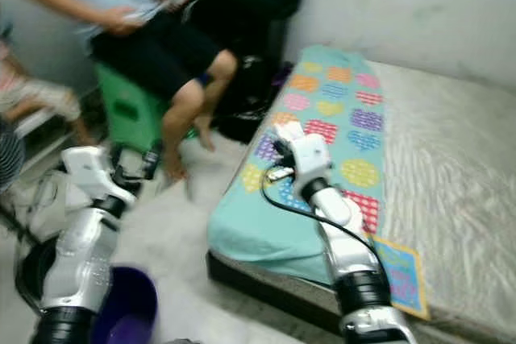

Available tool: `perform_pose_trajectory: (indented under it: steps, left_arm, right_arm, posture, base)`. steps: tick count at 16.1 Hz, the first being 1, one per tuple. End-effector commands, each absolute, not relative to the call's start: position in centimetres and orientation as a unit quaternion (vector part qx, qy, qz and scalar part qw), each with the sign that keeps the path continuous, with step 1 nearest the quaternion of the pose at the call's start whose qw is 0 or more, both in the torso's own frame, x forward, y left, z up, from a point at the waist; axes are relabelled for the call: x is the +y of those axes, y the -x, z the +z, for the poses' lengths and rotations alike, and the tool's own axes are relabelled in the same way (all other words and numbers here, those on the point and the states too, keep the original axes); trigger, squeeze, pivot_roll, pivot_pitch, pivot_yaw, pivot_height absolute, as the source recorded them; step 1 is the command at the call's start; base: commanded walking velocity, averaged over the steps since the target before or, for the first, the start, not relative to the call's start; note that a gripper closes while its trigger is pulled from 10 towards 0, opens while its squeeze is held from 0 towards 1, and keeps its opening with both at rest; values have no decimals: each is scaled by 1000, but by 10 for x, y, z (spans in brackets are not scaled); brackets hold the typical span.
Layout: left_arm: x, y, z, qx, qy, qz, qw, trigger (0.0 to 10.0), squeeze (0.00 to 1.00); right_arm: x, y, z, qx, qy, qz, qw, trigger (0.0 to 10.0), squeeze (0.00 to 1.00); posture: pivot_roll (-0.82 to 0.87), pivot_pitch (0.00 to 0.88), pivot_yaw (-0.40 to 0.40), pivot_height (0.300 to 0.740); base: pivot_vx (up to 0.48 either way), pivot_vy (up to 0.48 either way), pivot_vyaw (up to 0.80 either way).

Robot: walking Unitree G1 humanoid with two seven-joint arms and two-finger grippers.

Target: Clean up the room

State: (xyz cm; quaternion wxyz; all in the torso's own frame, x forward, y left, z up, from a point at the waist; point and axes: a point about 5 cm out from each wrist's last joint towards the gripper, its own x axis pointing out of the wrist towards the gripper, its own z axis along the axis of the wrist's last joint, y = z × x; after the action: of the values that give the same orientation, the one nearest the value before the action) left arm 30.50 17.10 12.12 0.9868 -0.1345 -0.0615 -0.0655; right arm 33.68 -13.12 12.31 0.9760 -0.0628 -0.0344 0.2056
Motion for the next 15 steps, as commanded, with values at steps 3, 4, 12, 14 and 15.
perform_pose_trajectory:
  steps: [3, 4, 12, 14, 15]
  left_arm:
    - [169, -304, 122, -63, 134, -64, 987, 10000, 0]
    - [169, -303, 122, -64, 134, -63, 987, 10000, 0]
    - [169, -290, 126, -68, 113, -66, 989, 10000, 0]
    - [169, -286, 123, -63, 113, -64, 989, 10000, 0]
    - [169, -284, 122, -61, 114, -64, 989, 10000, 0]
  right_arm:
    - [-131, -340, 130, -46, 73, 210, 974, 10000, 0]
    - [-131, -339, 130, -47, 73, 211, 974, 10000, 0]
    - [-127, -337, 134, -56, 71, 215, 972, 10000, 0]
    - [-126, -332, 129, -48, 57, 218, 973, 10000, 0]
    - [-126, -330, 126, -45, 58, 218, 973, 10000, 0]
  posture:
    - [-31, 0, -6, 740]
    - [-34, 0, -5, 740]
    - [-30, 0, -3, 740]
    - [-27, 0, -9, 740]
    - [-27, 0, -11, 740]
  base:
    - [0, 0, 800]
    - [0, 0, 800]
    - [0, 0, 778]
    - [0, 0, 219]
    - [0, 0, 0]
